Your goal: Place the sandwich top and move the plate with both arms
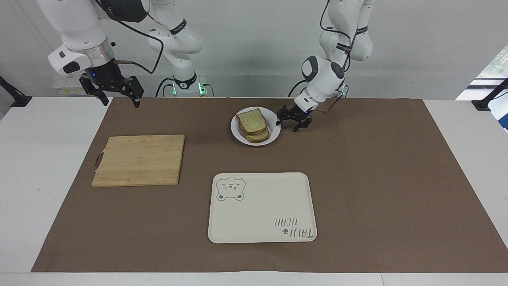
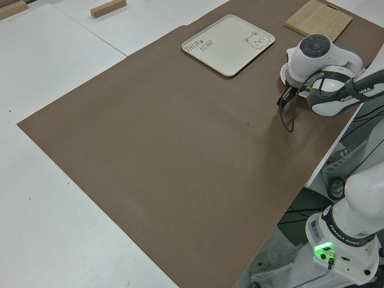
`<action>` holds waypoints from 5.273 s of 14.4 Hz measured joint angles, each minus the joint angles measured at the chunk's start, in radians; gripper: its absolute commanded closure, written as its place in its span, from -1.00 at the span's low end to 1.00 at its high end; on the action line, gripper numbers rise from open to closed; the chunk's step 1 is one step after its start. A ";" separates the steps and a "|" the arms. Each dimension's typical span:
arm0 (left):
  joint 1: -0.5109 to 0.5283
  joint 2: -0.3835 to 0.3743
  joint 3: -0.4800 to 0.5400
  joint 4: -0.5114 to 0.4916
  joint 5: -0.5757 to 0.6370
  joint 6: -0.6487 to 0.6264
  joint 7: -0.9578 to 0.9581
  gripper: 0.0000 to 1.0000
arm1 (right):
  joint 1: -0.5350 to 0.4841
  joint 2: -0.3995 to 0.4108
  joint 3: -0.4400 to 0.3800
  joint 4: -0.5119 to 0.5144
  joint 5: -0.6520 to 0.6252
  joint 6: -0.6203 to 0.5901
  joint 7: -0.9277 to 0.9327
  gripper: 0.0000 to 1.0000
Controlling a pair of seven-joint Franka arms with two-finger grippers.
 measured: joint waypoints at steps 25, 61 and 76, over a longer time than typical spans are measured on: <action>0.338 0.008 0.029 0.104 -0.422 -0.477 0.411 1.00 | 0.000 0.000 0.000 0.000 0.000 0.000 0.000 -1.00; 0.430 0.694 -0.039 0.965 -0.204 -0.391 0.331 -0.35 | 0.000 0.000 0.000 0.000 0.000 0.000 0.000 -1.00; 0.444 0.305 0.230 0.955 0.602 -0.700 0.222 -1.00 | 0.000 0.000 0.000 0.000 0.000 0.000 0.000 -1.00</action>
